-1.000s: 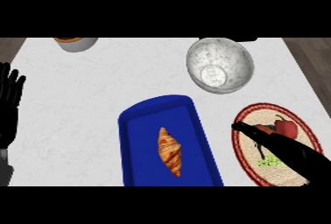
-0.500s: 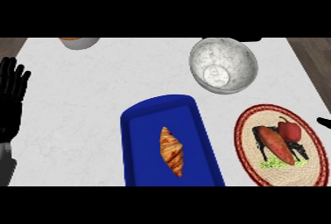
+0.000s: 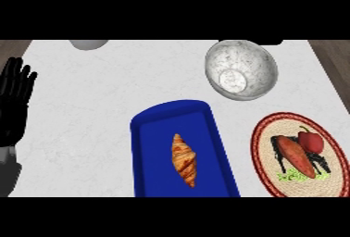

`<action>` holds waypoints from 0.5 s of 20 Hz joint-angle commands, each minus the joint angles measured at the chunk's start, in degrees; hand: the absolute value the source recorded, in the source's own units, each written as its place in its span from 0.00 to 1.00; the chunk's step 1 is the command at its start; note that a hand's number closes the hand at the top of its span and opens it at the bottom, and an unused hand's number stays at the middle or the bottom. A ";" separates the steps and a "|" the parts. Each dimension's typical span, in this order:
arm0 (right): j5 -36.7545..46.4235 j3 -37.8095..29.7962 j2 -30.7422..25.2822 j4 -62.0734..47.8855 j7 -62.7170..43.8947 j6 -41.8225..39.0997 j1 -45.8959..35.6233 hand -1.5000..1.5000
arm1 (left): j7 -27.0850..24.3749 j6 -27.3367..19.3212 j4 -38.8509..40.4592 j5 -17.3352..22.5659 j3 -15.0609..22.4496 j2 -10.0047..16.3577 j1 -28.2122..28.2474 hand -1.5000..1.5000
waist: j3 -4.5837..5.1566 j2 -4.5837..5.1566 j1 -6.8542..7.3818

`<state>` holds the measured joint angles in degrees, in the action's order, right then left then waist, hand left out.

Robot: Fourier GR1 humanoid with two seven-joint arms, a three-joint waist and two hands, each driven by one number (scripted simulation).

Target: Pick the sweet potato from the placemat and place it in the bowl

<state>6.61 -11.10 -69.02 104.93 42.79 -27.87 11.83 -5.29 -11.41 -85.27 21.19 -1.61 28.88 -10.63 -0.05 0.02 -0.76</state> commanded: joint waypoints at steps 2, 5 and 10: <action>11.54 3.14 -6.50 -0.34 10.52 -1.40 1.92 0.00 | 0.94 -0.29 0.80 -0.73 0.39 -0.59 -2.90 0.50 | -0.05 0.06 0.17; 12.21 2.84 -8.63 -5.04 14.12 -0.61 3.14 0.00 | 1.50 -0.72 -1.46 -1.65 1.08 -1.27 -0.89 0.50 | -0.01 -0.07 0.66; 17.95 10.84 -3.93 -6.30 11.24 6.02 0.19 0.00 | 3.09 0.45 -0.30 -1.92 0.20 -1.36 -3.51 0.50 | 0.01 0.10 1.16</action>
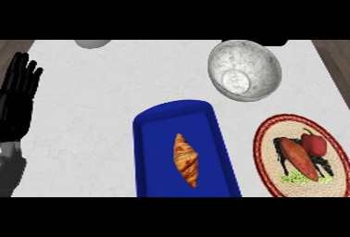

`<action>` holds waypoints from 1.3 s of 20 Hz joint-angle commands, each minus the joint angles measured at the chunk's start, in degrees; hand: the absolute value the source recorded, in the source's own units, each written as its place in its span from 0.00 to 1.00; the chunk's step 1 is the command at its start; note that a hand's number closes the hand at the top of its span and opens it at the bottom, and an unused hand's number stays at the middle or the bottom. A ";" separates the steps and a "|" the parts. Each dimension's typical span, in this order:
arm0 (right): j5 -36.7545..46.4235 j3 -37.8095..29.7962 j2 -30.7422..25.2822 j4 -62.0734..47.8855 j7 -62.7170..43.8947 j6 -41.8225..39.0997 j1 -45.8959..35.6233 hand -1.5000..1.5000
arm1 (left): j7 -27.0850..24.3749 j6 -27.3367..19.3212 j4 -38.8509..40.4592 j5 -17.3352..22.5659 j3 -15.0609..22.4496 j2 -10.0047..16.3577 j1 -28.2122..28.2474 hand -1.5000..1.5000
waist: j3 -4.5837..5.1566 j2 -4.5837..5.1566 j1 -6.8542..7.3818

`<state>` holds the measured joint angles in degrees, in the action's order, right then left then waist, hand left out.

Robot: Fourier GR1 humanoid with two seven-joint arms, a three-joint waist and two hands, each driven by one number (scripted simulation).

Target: Pick the sweet potato from the placemat and place it in the bowl

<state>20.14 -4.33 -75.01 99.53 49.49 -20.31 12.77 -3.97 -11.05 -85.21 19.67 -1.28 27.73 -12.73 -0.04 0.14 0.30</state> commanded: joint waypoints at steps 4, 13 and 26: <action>6.43 7.62 2.61 -7.15 7.22 -1.70 -5.61 0.00 | 1.46 -0.58 -1.27 -2.00 1.24 -2.40 -0.79 0.50 | 0.00 0.05 0.63; 13.97 15.71 10.38 -18.12 5.48 -2.15 -16.37 0.00 | -1.97 2.05 1.07 -3.10 -1.28 -3.44 0.31 0.50 | 0.02 0.10 0.82; 23.07 21.27 22.58 -30.13 10.02 4.52 -22.74 0.00 | -0.21 4.69 1.36 -3.88 -4.58 -3.72 -0.27 0.50 | 0.02 -0.04 0.38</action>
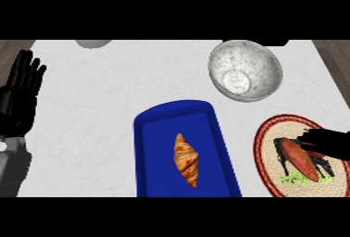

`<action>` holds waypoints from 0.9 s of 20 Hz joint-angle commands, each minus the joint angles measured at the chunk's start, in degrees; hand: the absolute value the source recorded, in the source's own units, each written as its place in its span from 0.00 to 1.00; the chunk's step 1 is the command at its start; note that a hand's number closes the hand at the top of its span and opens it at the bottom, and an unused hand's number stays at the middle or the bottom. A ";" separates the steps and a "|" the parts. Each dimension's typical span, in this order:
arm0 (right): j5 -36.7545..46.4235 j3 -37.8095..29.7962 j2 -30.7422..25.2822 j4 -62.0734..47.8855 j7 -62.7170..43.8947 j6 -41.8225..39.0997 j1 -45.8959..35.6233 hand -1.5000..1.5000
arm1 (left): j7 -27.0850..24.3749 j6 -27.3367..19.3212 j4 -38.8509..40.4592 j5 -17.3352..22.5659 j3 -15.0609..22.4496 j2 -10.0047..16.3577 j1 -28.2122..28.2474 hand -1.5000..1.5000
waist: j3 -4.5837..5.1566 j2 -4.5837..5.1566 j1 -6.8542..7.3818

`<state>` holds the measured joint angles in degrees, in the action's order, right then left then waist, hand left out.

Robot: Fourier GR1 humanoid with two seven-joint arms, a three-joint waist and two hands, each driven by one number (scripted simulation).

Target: Pick the sweet potato from the placemat and place it in the bowl

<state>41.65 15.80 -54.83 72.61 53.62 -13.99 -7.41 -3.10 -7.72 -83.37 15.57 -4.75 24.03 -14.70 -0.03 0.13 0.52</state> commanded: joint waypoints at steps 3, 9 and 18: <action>0.43 0.73 3.01 -3.74 5.73 -3.86 -4.83 0.00 | 0.60 1.45 -4.58 0.70 -2.02 0.35 3.97 0.50 | 0.01 -0.15 0.28; 6.31 3.52 7.18 -3.62 1.82 -1.29 -3.72 0.00 | -3.41 2.21 3.29 -2.02 -2.75 -1.75 1.13 0.50 | 0.05 -0.08 -0.51; 12.67 3.30 13.73 -18.47 5.07 1.64 -11.55 0.00 | 2.58 1.37 -2.55 -3.45 -2.70 -2.66 -0.26 0.50 | 0.00 -0.01 0.09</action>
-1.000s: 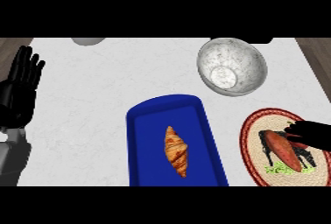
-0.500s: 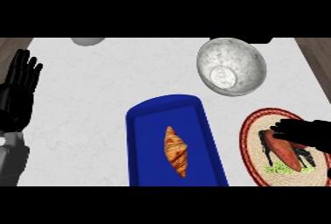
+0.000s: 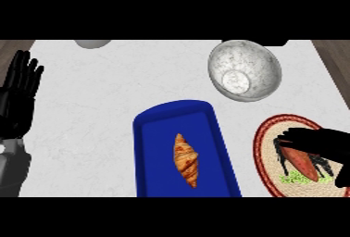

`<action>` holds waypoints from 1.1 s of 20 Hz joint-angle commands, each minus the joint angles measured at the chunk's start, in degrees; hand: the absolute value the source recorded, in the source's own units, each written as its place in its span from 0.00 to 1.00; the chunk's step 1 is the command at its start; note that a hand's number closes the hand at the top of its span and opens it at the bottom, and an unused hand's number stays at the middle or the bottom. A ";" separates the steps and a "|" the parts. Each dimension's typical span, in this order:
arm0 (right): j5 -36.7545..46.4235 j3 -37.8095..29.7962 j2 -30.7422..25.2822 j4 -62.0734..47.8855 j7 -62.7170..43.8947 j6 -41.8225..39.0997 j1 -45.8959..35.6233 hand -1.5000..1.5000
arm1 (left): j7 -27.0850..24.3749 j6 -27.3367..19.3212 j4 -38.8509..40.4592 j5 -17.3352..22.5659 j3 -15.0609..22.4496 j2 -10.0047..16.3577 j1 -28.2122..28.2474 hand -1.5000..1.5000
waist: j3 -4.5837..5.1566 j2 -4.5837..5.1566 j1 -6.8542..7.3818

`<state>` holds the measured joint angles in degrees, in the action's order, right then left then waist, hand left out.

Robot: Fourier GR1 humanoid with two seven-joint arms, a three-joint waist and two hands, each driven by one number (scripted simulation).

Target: Pick the sweet potato from the placemat and place it in the bowl

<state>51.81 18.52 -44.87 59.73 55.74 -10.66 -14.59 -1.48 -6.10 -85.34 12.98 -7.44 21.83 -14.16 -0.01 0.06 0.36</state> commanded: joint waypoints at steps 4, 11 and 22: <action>5.77 -1.59 3.82 -9.87 4.70 1.77 -3.79 0.00 | 3.92 -0.11 -3.41 -1.72 -0.28 -0.91 0.43 0.50 | -0.01 -0.01 0.08; 10.74 -2.68 8.04 -12.56 1.32 4.40 -3.86 0.00 | 1.83 0.59 -1.68 -3.28 -1.41 -2.39 -0.40 0.50 | 0.00 -0.06 -0.17; 7.50 -6.32 10.65 -13.98 8.20 7.30 -7.14 1.00 | 0.46 2.59 1.56 -3.54 -2.60 -2.49 -1.41 0.50 | 0.00 0.02 -0.16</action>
<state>59.22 13.05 -35.74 47.44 59.57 -4.09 -19.66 -1.53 -3.65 -85.20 10.05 -9.86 19.23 -13.53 0.30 -0.14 0.17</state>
